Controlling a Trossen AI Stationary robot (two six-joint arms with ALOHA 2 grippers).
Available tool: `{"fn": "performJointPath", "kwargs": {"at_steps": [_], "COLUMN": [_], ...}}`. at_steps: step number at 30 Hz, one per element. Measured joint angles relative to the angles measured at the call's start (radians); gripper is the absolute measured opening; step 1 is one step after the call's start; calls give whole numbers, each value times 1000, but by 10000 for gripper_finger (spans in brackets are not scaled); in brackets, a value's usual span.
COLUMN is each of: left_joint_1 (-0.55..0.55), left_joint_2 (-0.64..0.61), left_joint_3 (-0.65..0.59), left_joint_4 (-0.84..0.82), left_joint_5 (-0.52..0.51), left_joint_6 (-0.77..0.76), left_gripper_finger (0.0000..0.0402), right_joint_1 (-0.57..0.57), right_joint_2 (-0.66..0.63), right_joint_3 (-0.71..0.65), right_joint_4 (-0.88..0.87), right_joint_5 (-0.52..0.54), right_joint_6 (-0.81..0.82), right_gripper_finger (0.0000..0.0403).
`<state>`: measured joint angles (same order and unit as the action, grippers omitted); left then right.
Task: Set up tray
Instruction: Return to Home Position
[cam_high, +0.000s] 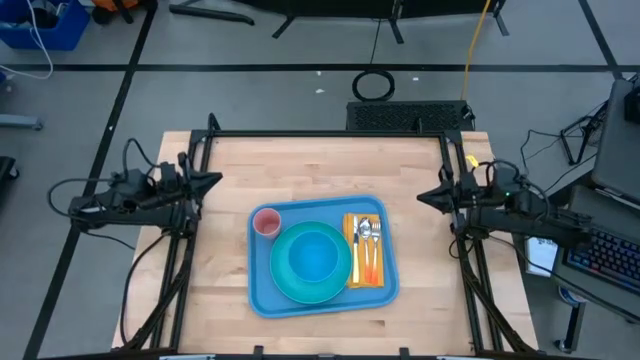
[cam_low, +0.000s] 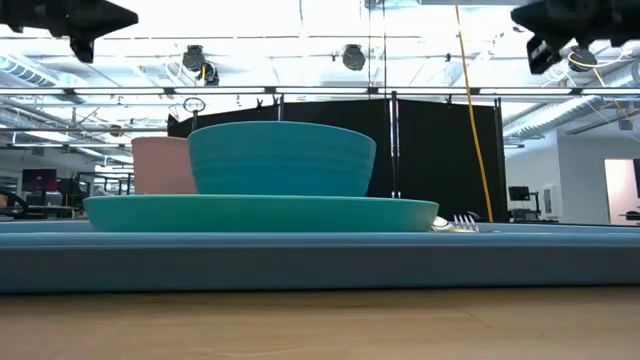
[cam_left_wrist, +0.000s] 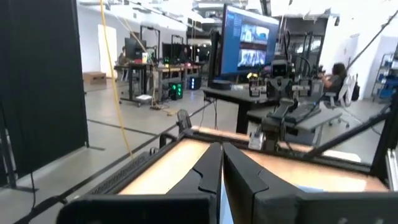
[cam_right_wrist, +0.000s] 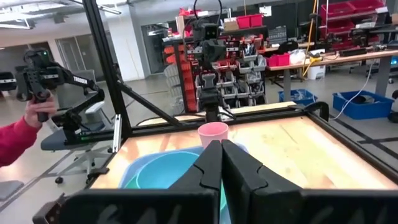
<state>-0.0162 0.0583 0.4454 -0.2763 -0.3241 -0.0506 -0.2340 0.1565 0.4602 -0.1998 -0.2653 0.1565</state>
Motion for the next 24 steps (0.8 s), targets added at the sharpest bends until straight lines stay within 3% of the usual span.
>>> {"fn": "performJointPath", "kwargs": {"at_steps": [8,16,21,24], "left_joint_1": [0,0,0,0], "left_joint_2": [-53,-52,-46,-45], "left_joint_3": [-39,-41,-40,-40], "left_joint_4": [-74,-131,-168,-226], "left_joint_5": [-1,-1,-80,-126], "left_joint_6": [36,16,-56,-10], "left_gripper_finger": [9,32,26,16], "right_joint_1": [0,0,-1,-1], "right_joint_2": [-150,-148,-149,-148], "right_joint_3": [-163,-300,-346,-350], "right_joint_4": [31,85,102,105], "right_joint_5": [0,5,36,96], "right_joint_6": [-31,-81,-94,-101], "right_gripper_finger": [0,0,0,0]}}
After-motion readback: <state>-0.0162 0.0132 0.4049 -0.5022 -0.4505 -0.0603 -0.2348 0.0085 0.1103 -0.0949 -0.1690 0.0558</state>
